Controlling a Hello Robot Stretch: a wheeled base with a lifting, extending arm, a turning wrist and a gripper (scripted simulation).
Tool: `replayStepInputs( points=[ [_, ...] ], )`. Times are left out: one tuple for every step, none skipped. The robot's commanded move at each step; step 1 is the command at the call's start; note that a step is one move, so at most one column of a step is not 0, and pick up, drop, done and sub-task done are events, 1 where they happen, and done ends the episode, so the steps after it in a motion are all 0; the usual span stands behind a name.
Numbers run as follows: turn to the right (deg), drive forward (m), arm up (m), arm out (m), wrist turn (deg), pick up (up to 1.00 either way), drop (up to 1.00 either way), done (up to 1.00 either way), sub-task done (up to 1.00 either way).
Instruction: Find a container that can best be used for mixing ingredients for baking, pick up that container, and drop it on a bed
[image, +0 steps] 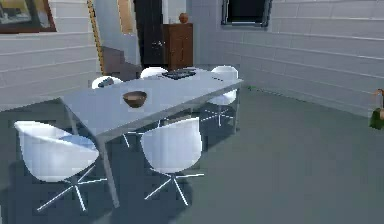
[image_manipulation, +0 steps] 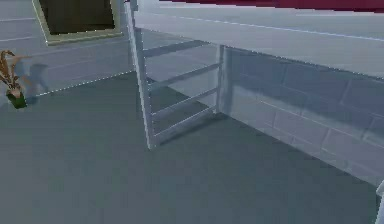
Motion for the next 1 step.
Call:
replayStepInputs(
  points=[
    [45.0, 0.0, 0.0, 0.0, 0.0, 0.0, 0.0, 0.0, 0.0]
  ],
)
